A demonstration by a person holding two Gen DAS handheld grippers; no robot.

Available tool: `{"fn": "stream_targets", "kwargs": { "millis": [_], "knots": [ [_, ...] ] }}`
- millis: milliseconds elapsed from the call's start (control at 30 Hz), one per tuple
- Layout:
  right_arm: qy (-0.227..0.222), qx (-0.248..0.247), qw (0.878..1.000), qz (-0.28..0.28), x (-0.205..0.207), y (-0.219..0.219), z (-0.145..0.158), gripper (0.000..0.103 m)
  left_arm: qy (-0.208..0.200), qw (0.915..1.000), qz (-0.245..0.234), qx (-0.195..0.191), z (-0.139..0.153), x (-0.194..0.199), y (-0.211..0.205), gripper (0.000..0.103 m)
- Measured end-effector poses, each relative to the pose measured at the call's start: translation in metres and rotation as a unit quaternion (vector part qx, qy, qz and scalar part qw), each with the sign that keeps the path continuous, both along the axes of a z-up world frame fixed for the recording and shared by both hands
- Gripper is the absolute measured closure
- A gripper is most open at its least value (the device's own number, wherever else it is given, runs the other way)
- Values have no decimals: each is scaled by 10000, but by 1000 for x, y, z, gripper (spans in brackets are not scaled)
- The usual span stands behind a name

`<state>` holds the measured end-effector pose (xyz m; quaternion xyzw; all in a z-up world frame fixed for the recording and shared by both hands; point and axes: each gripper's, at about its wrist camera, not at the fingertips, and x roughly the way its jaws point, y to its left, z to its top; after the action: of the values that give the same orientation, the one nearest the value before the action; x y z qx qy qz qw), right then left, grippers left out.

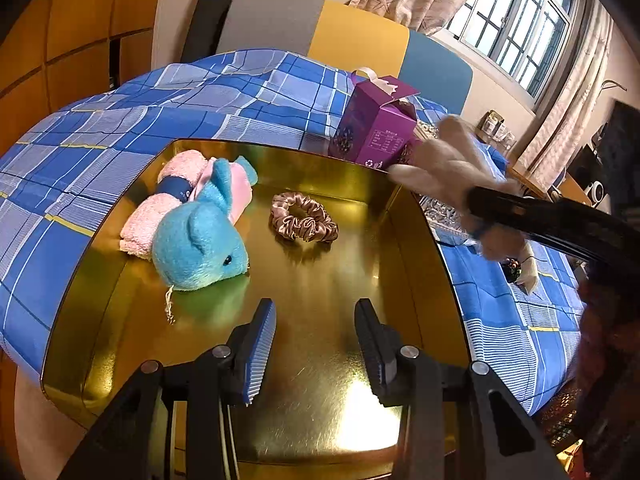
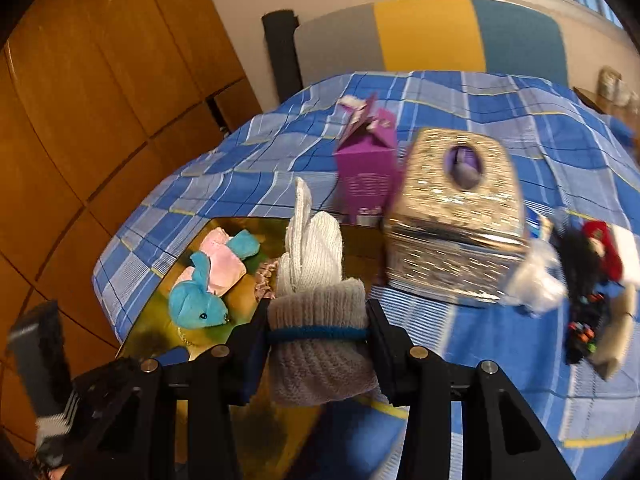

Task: Organize soft objects
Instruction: 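Carry the white knit glove into the gold tray and open the right gripper, then withdraw the right gripper from the tray toward the remaining soft items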

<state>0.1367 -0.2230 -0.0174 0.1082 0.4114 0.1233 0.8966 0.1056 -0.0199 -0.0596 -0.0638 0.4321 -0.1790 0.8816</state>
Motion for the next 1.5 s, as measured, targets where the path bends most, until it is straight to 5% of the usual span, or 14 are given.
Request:
{"fn": "stream_targets", "kwargs": {
  "millis": [467, 600, 967, 1500],
  "knots": [
    [351, -865, 9943, 512, 78, 51, -44, 54, -18, 9996, 220, -176, 5, -2, 23, 62],
    [162, -1033, 9936, 436, 79, 54, -42, 44, 53, 9992, 299, -261, 4, 1, 27, 62],
    [-585, -768, 9953, 54, 29, 30, 6, 28, 80, 9994, 179, -285, 1, -1, 20, 62],
    [117, -1004, 9925, -688, -42, -42, -14, 28, 47, 9985, -495, -224, 8, -16, -23, 62]
  ]
}}
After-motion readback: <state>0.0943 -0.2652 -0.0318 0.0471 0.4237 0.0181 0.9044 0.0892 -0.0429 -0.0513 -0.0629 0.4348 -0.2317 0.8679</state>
